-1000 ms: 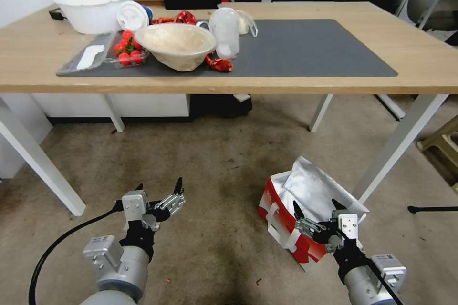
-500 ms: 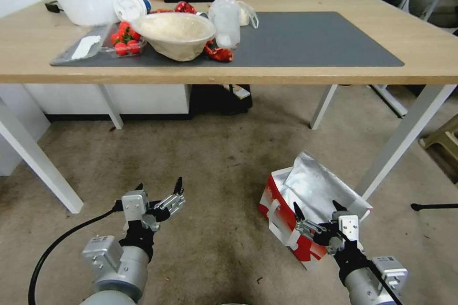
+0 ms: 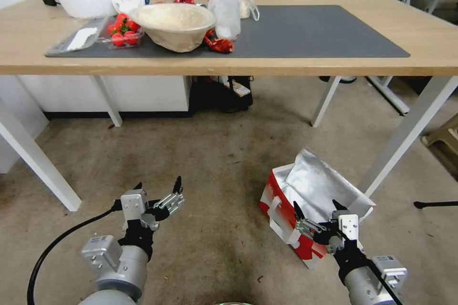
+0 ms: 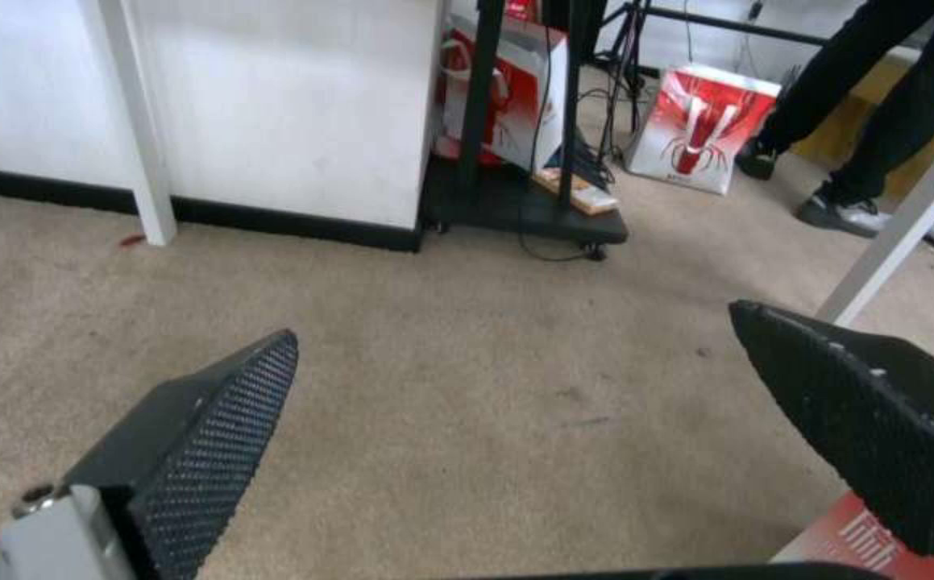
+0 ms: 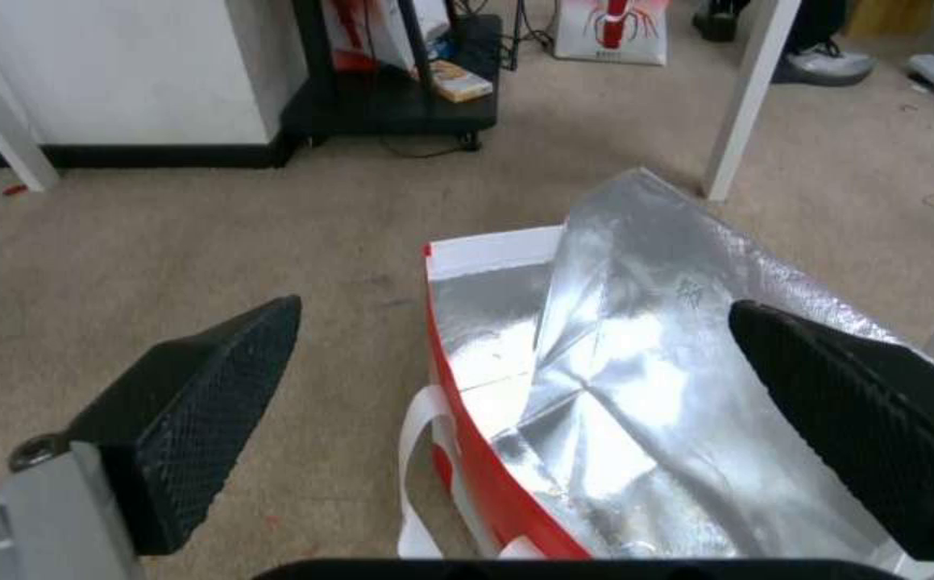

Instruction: Pick up the food delivery bag from the floor and place it on the table.

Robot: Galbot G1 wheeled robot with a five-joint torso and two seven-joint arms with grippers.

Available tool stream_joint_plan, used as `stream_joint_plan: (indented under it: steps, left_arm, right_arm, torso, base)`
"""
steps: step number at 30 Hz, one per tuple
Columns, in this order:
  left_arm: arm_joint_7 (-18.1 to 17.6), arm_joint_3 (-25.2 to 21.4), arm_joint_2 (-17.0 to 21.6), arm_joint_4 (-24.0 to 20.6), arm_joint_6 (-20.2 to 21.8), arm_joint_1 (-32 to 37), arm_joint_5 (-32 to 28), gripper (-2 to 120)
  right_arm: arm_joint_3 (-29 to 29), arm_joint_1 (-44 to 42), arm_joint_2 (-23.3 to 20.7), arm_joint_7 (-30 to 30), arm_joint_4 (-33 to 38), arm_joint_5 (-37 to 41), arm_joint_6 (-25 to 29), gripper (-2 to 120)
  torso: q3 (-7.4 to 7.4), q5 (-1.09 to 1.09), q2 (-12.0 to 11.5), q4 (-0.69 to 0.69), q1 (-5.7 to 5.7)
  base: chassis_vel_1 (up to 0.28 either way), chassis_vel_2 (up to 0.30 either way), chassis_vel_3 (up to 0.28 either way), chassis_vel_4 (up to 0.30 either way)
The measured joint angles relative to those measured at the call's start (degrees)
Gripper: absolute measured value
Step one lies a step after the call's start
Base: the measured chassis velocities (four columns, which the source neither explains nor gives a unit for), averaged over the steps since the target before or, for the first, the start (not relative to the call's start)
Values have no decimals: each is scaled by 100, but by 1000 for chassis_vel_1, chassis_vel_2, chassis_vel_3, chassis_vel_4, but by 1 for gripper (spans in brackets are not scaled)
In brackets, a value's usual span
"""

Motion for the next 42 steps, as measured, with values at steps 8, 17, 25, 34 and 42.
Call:
stream_joint_plan:
  steps: [8,17,25,34,42]
  left_arm:
    - [-4,-1,-18,0,-4,26,2,100]
    - [-3,-11,-35,0,-5,41,2,100]
    - [0,19,-52,0,-5,35,14,100]
    - [6,27,-37,0,-7,31,21,100]
    - [7,-2,-15,0,-11,-2,-13,100]
  right_arm:
    - [9,-17,-7,-3,27,0,0,100]
    - [12,-36,2,-6,54,-2,0,100]
    - [25,-46,17,-11,76,-10,5,100]
    - [58,-85,5,-11,84,3,31,100]
    - [37,-65,35,-10,61,-13,31,100]
  torso:
    - [-73,0,-160,0,-29]
    - [-73,0,-162,0,-33]
    - [-74,0,-138,0,-31]
    - [-74,0,-126,0,-28]
    - [-74,0,-116,0,-26]
  base:
    - [0,0,0,0]
    - [0,0,0,0]
    - [0,0,0,0]
    - [0,0,0,0]
    - [0,0,0,0]
